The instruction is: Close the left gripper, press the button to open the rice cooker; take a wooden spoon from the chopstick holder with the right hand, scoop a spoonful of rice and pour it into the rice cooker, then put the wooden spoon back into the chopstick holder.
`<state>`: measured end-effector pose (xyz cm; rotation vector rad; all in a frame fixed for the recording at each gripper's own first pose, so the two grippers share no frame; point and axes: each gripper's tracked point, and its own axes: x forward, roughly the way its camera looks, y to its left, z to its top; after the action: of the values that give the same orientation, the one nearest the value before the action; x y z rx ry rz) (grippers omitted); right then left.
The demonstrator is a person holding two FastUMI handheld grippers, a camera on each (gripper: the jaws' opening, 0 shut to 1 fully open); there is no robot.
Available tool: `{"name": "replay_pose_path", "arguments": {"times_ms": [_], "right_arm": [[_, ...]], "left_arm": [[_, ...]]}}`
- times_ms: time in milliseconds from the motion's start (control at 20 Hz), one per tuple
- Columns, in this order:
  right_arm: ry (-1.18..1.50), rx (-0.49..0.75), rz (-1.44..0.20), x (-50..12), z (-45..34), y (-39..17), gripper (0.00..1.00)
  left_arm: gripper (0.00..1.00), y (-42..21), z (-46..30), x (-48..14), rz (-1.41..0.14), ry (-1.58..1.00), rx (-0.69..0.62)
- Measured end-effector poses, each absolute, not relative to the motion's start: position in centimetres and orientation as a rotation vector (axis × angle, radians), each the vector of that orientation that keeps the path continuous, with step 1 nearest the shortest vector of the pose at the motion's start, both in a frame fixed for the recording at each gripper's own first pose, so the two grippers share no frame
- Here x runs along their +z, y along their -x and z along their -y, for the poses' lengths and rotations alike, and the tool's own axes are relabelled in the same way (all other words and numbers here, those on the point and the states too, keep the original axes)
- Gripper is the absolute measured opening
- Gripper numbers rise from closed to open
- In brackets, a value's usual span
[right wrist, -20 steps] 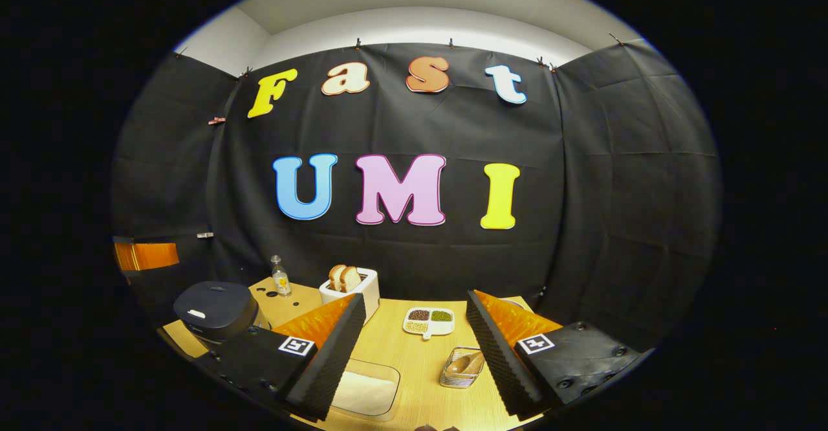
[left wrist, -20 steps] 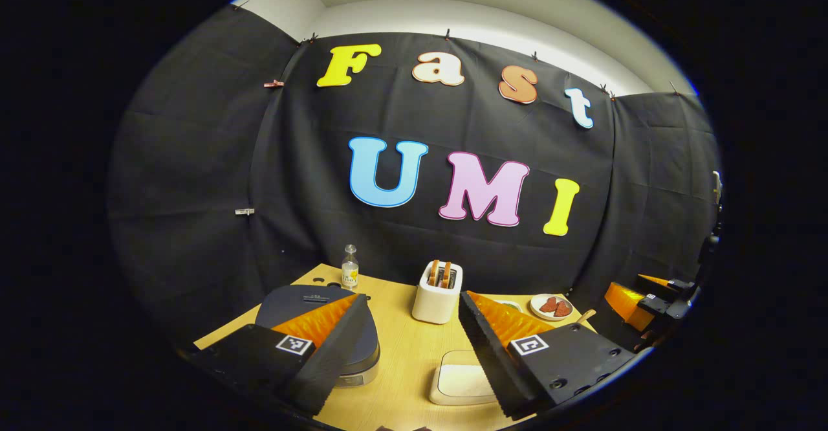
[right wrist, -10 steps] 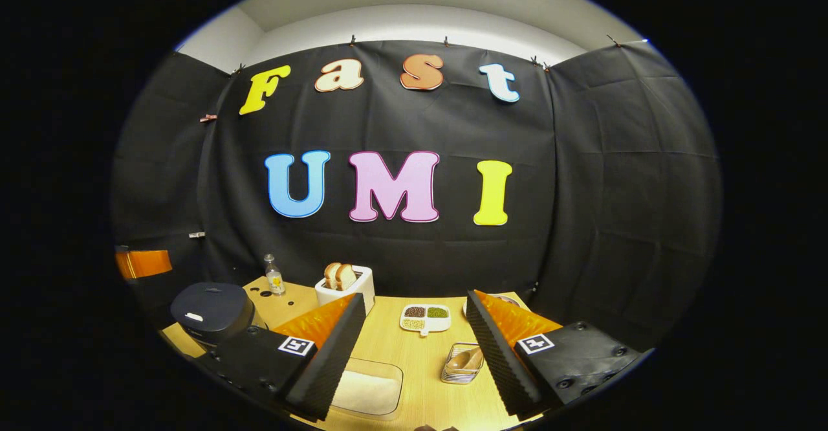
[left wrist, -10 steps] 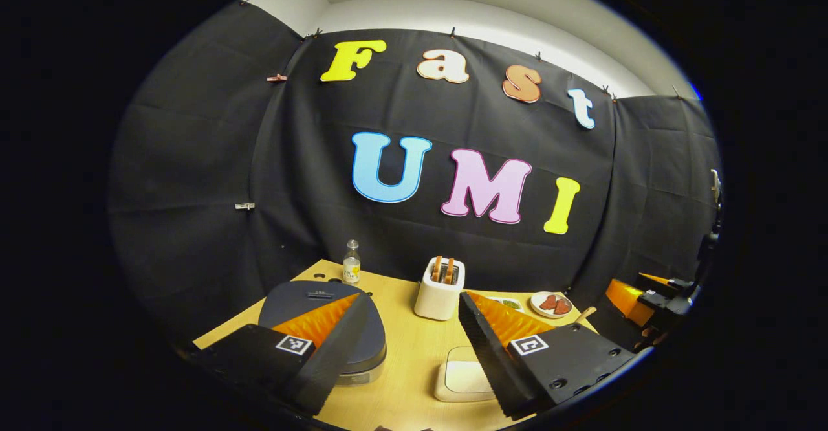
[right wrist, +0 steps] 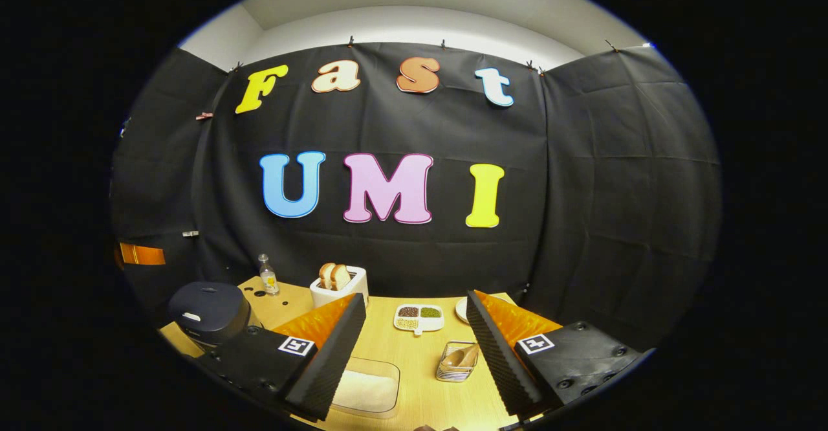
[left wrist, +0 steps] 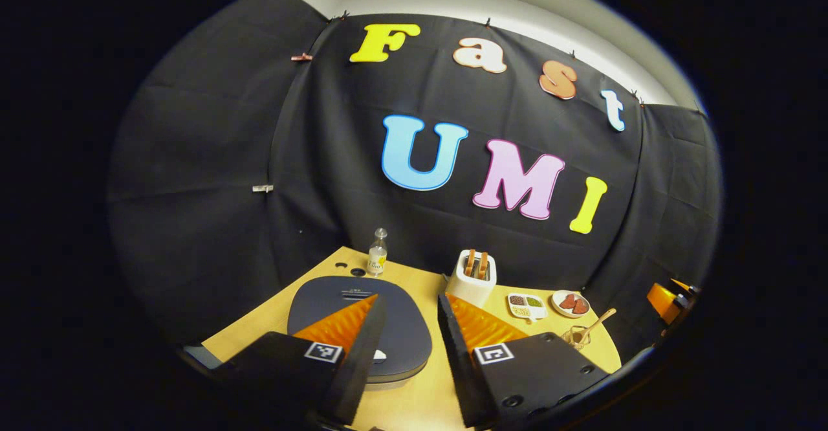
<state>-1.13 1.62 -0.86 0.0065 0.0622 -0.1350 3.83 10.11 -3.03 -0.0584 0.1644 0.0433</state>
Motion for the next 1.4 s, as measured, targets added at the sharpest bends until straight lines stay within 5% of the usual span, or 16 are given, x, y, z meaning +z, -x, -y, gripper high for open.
{"name": "replay_pose_path", "arguments": {"times_ms": [450, 1400], "right_arm": [[-0.015, -0.244, -0.083, -1.8, 0.9, 3.0, 0.98], [-0.031, -0.397, -0.144, -4.4, 1.8, 6.4, 0.96]], "left_arm": [[0.07, -5.9, -14.0, -7.4, -0.317, 0.064, 0.053], [0.05, -6.8, -13.9, -16.6, -0.533, 0.017, -0.046]]}}
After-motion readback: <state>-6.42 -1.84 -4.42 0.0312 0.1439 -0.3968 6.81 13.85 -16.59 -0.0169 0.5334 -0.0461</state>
